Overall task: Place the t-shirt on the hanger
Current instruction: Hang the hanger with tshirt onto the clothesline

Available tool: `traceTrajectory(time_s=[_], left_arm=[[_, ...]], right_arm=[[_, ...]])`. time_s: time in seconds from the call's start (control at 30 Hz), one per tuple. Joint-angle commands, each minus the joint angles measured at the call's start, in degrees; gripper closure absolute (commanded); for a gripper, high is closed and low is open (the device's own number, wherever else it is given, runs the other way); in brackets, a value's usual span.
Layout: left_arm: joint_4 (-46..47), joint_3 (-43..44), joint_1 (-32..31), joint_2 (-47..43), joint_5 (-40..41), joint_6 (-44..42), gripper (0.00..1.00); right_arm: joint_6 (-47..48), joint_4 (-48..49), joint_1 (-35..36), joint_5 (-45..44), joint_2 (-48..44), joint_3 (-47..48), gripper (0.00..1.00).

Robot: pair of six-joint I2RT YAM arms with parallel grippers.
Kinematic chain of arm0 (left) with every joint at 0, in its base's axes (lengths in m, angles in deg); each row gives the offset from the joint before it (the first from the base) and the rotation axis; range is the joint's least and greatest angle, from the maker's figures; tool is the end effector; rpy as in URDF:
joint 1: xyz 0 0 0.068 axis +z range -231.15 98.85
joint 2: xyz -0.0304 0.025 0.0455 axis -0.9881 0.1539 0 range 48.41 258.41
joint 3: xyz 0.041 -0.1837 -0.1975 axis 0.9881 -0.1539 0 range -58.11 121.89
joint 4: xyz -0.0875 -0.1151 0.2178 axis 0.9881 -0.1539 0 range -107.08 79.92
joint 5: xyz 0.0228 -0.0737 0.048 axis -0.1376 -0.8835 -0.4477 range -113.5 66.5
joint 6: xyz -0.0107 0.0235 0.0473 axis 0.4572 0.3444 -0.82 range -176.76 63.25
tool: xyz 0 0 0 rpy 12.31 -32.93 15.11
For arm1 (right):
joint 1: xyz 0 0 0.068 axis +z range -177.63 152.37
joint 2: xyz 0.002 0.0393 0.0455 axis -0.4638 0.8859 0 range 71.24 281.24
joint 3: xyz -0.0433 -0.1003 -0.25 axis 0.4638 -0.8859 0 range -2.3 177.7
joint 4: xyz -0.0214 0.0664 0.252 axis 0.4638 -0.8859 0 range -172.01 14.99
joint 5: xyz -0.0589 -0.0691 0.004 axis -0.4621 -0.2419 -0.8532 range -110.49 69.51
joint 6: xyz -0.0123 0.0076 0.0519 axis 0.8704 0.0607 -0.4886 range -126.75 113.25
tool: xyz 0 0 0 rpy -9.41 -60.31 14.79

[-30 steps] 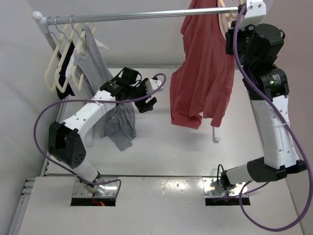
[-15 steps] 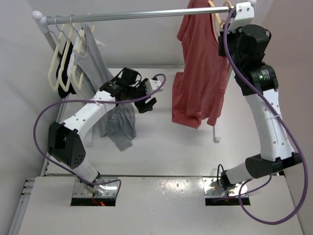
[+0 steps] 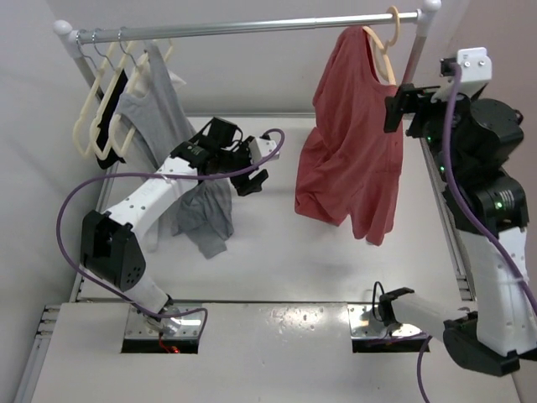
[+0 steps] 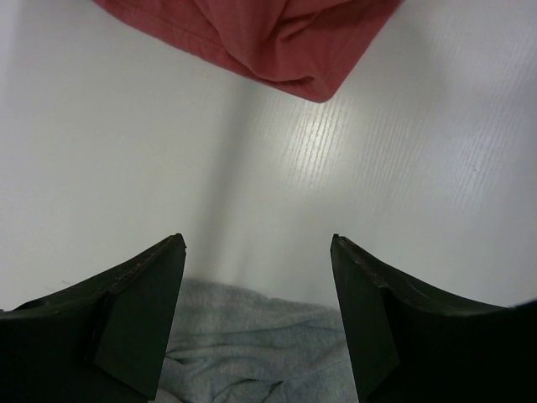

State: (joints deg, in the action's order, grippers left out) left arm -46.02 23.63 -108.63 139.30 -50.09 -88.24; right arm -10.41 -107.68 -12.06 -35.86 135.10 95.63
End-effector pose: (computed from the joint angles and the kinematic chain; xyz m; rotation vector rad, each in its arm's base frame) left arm 0.3033 -0.1757 0.3229 1.3262 1.8899 -0.5094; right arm 0.1771 0.0395 0.5403 0.0519 1.5465 0.0584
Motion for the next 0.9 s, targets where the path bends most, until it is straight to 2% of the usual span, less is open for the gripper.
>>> traceTrajectory(time_s=[0.0,0.1,0.2,0.23,0.4,0.43,0.53,0.57,0.63,0.7,0.8,0.87], left_arm=[[0.8,-0.3,-1.2,-2.5,-0.7,-0.2,0.24],[0.8,-0.3,-1.7,-2.5,-0.2,0.4,0.24],[0.3,-1.7,-1.7,-3.8,0.9,0.4,0.24],[0.3,-2.4,-1.7,-4.7,2.6,0.4,0.24],[0.3,-11.4,-1.7,-7.7,7.9,4.9,0.24],[0.3,-13.5,-1.7,-9.0,9.3,4.9,0.24],[4.3,-24.4,-1.7,-12.1,14.2,8.2,0.24],[4.3,-24.4,-1.7,-12.9,15.4,9.2,0.24],[7.5,-30.7,-1.7,-14.4,17.4,11.4,0.24],[11.4,-36.4,-1.7,-16.3,20.3,12.8,0.24],[17.5,-42.5,-2.2,-17.2,25.1,15.9,0.24],[20.9,-45.2,-2.2,-18.3,28.7,18.0,0.24]], right_arm=[[-0.6,-1.0,0.2,2.5,-1.6,0.1,0.09],[-1.4,-2.3,0.2,3.1,-3.9,-1.1,0.06],[-4.9,-2.3,0.2,-2.6,-8.2,-4.5,0.04],[-7.1,-2.8,0.2,-7.5,-9.5,-5.8,0.04],[-15.0,-6.0,0.2,-21.3,-18.9,-24.4,0.01],[-21.0,-7.2,0.2,-26.4,-22.1,-28.9,0.01],[-31.3,-11.8,0.2,-33.4,-29.7,-36.7,0.01],[-33.9,-12.7,0.2,-34.4,-31.8,-38.6,0.01],[-38.8,-14.3,0.2,-34.3,-35.1,-43.8,0.01],[-39.6,-13.4,0.7,-29.7,-37.1,-46.8,0.01],[-42.8,-13.4,0.7,-25.9,-36.4,-50.4,0.01],[-44.6,-13.4,0.7,-26.5,-34.4,-53.3,0.0]])
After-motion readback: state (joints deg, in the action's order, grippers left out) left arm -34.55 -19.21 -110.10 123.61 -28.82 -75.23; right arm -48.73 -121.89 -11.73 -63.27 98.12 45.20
